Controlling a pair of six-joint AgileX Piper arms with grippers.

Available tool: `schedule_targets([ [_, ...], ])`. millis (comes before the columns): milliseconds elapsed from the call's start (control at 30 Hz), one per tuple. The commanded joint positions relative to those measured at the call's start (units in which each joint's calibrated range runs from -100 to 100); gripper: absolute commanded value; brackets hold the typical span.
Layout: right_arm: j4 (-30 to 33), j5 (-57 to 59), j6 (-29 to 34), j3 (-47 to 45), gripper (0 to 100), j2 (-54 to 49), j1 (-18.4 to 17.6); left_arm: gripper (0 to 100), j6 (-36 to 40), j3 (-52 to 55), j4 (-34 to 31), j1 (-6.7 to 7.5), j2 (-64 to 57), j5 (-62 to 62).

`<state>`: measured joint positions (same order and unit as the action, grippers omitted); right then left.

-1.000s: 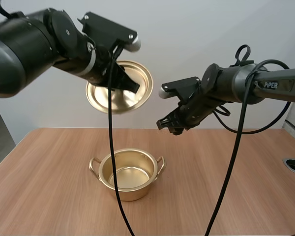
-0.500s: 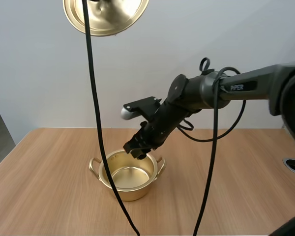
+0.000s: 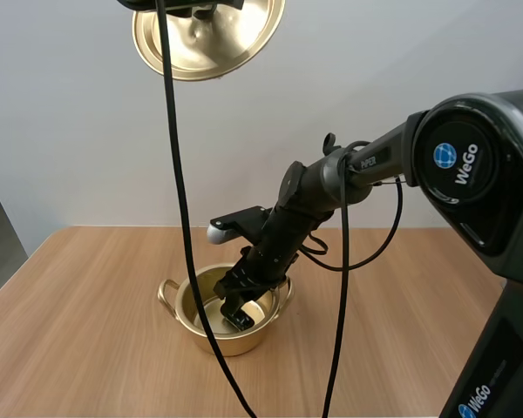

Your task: Open the pot, put the car inside, and close it

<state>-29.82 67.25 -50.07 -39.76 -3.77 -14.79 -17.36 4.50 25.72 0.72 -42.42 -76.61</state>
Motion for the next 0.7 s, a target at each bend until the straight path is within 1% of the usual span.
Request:
schedule_targets([
  [0, 0.0, 0.1, -0.1, 0.0, 64, -0.1, 0.1, 0, 0.0, 0.1, 0.0, -0.04, 0.0, -1.0],
  [67, 0.0, 0.1, -0.1, 0.0, 47, -0.9, 0.2, 0, 0.0, 0.1, -0.1, -0.04, 0.0, -2.6],
  [100, 0.0, 0.1, -0.1, 0.0, 41, -1.7, 0.6, 0, 0.0, 0.1, -0.1, -0.04, 0.0, -3.3],
  [167, 0.0, -0.1, -0.1, 0.0, 25, -4.3, 1.9, 0, 0.1, 0.1, -0.4, -0.04, 0.0, -5.0],
  [200, -0.3, -0.6, 0.3, 0.0, 14, -5.5, 2.7, 0, 0.5, 0.1, -0.4, -0.04, 0.0, -5.7],
  [233, -0.6, -0.6, 0.5, 0.0, 2, -7.6, 4.0, 0, 1.0, 0.1, -0.4, -0.04, 0.0, -6.5],
  [267, -0.9, -0.7, 0.5, 0.0, 0, -9.1, 5.0, 0, 1.0, 0.1, -0.5, -0.04, 0.0, -7.6],
  [367, -0.6, -2.7, 2.9, 0.0, 0, -14.2, 9.2, 0, 1.0, 0.1, -0.9, -0.04, 0.0, -12.8],
  [433, 0.1, -4.8, 3.3, 0.0, 0, -17.4, 12.5, 0, 1.0, 1.0, -1.8, -0.04, 0.0, -16.8],
  [500, 0.1, -6.8, 4.3, 0.0, 0, -19.9, 15.5, 0, 0.9, 2.9, -3.2, -0.04, 0.0, -17.8],
  [567, 0.1, -9.2, 4.3, 0.0, 0, -21.7, 18.6, 0, 0.8, 6.5, -4.9, -0.04, 0.0, -18.0],
  [667, 0.1, -11.9, 4.3, 0.0, 0, -22.9, 21.3, 0, -1.1, 13.0, -4.9, -0.04, 0.0, -17.4],
])
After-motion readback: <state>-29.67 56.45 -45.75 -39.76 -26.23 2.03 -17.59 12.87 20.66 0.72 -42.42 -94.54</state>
